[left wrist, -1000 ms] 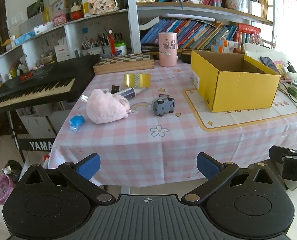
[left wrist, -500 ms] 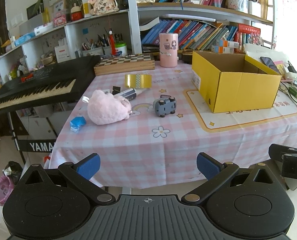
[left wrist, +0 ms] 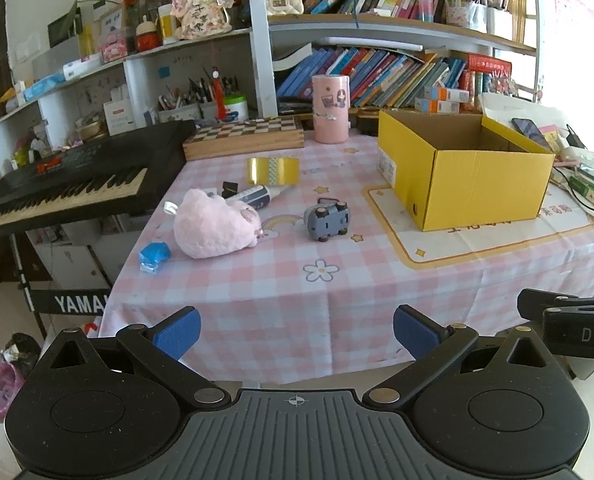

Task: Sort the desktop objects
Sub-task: 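Move both tools toward the toys on the table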

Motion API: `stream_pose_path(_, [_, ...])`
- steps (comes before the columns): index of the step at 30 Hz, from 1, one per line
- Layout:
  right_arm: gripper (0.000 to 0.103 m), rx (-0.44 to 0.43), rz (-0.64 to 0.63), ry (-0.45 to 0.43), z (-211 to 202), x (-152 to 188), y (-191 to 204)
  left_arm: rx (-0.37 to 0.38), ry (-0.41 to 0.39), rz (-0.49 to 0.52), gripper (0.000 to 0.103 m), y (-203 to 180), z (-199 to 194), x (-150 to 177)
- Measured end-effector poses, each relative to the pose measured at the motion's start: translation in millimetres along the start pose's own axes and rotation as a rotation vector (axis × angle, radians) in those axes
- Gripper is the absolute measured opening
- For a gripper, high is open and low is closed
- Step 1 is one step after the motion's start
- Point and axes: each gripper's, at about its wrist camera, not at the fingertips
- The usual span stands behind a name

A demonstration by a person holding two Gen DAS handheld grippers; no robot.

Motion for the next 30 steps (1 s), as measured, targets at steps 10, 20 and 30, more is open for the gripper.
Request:
stream_pose_path(10, [0.103,-0.022,-0.024,-0.003,1.7,-2.1,13.7,-0.014,-0.002,-0.020,0.103,13.3,-1.6,2.3])
stream_pose_path(20, [0.103,-0.060,-0.069,0.003,4.8,-5.3,30.2,-0.045,0.001,-0.064,0.103,30.4,-3.9,5.1])
stream_pose_path(30, [0.102,-0.118,-0.141,0.014,11.1,-8.6,47.1,-0.098,0.017,-0.135,0.103,47.6,-3.8,9.5])
Point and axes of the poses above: each gripper's, at about its wrist camera, not at the fingertips, and z roughly the way its jaws point, y to its left, x to its underside, and after that the axes turned 2 degrees about y, right-handed
